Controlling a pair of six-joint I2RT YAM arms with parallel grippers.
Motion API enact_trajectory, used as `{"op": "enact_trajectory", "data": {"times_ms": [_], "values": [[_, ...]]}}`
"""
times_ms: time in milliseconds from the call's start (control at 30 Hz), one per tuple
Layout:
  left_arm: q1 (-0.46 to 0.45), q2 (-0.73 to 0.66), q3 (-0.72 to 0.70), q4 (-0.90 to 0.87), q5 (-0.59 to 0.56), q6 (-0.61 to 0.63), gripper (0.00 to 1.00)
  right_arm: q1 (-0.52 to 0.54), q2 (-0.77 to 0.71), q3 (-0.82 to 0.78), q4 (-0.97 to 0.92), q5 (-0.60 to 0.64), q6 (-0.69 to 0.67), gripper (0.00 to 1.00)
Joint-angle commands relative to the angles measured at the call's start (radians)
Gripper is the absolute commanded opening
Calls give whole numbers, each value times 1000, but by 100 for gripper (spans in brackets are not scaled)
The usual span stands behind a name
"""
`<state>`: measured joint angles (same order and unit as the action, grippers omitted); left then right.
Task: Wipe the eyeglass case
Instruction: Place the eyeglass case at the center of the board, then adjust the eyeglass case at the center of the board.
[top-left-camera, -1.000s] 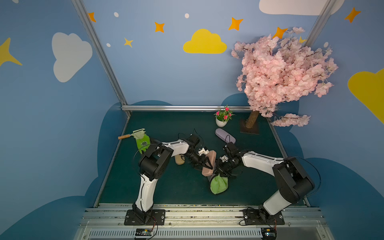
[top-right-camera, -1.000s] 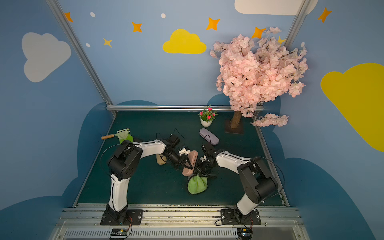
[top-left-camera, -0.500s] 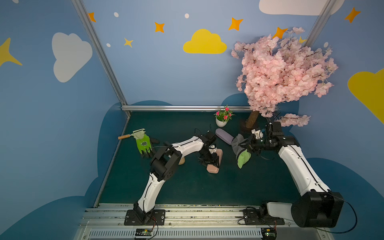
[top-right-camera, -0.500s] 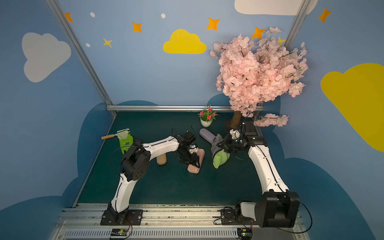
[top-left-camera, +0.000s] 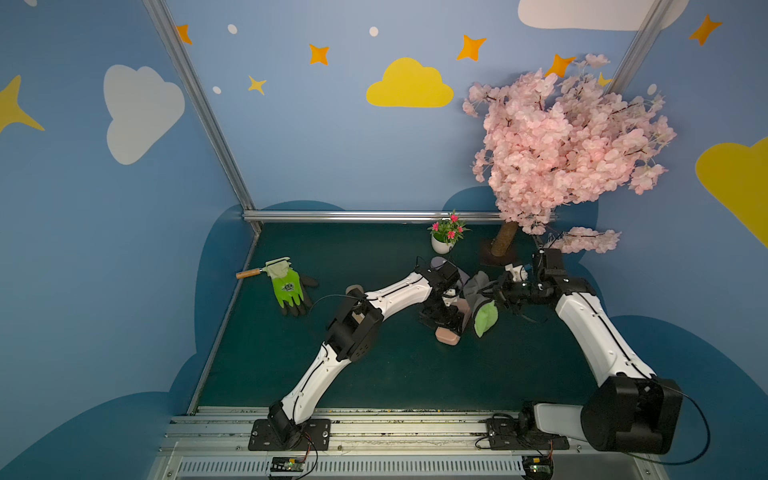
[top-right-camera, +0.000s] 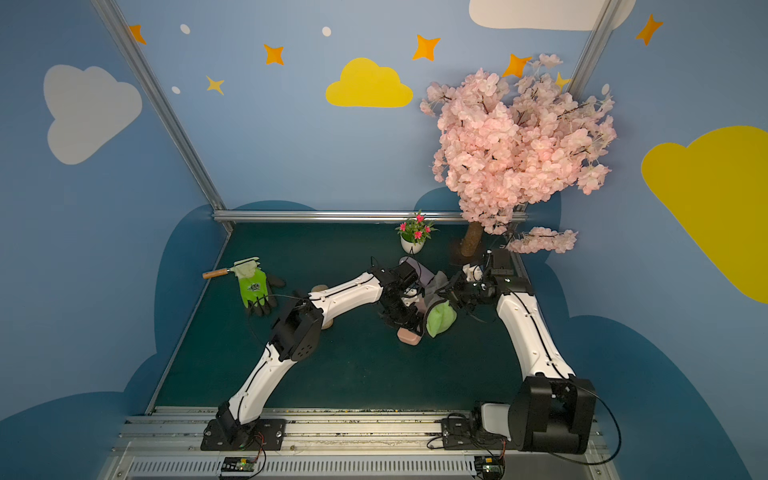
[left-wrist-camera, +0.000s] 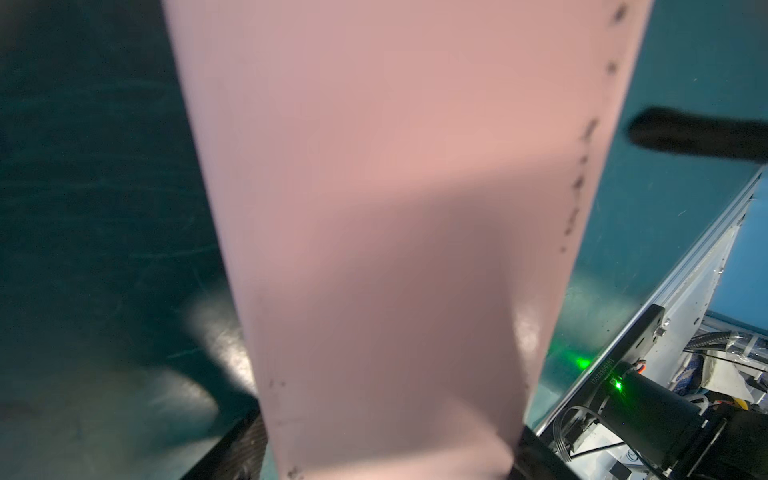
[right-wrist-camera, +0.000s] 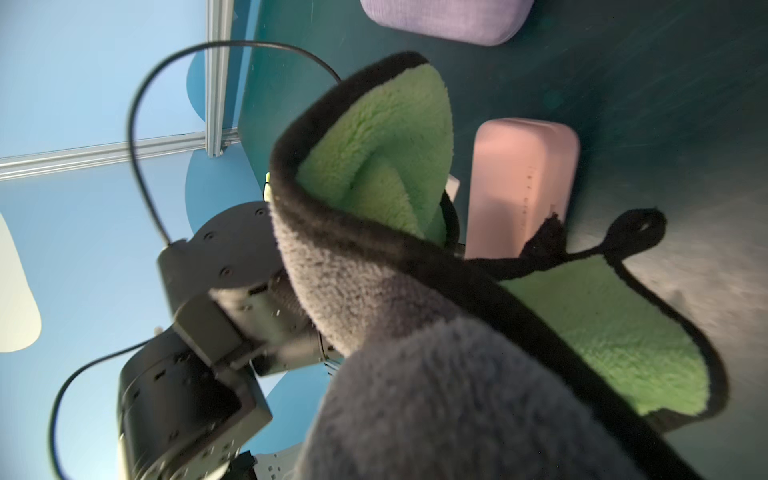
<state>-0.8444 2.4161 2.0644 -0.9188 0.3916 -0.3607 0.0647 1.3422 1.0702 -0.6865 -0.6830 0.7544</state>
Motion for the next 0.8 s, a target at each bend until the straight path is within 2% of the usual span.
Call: {"op": "enact_trajectory", "data": {"times_ms": [0, 100, 233, 333, 367, 467, 567, 700, 767], "values": [[2, 33, 5, -35, 12, 24, 86, 74, 71, -66, 154, -38, 82, 0], [2, 25, -3, -32, 18, 25, 87, 63, 170, -196, 299, -39, 137, 0], [3, -40, -81, 47, 25, 30, 88, 42, 331, -248, 272, 3, 67, 0], [7, -144, -198, 178, 34, 24, 91, 43, 350, -259, 235, 40, 43, 0], [8, -177, -234, 225, 32, 19, 99, 45, 351, -254, 215, 54, 34, 0], [16, -275, -336, 354, 17, 7, 100, 44, 360, -234, 139, 117, -15, 0], [25, -342, -381, 381, 0, 14, 100, 17, 371, -236, 110, 143, -48, 0], [33, -485, -472, 342, -116, 60, 100, 7, 348, -213, 65, 181, -86, 0], [39, -583, -534, 298, -299, 96, 100, 12, 309, -183, 41, 183, -103, 0]]}}
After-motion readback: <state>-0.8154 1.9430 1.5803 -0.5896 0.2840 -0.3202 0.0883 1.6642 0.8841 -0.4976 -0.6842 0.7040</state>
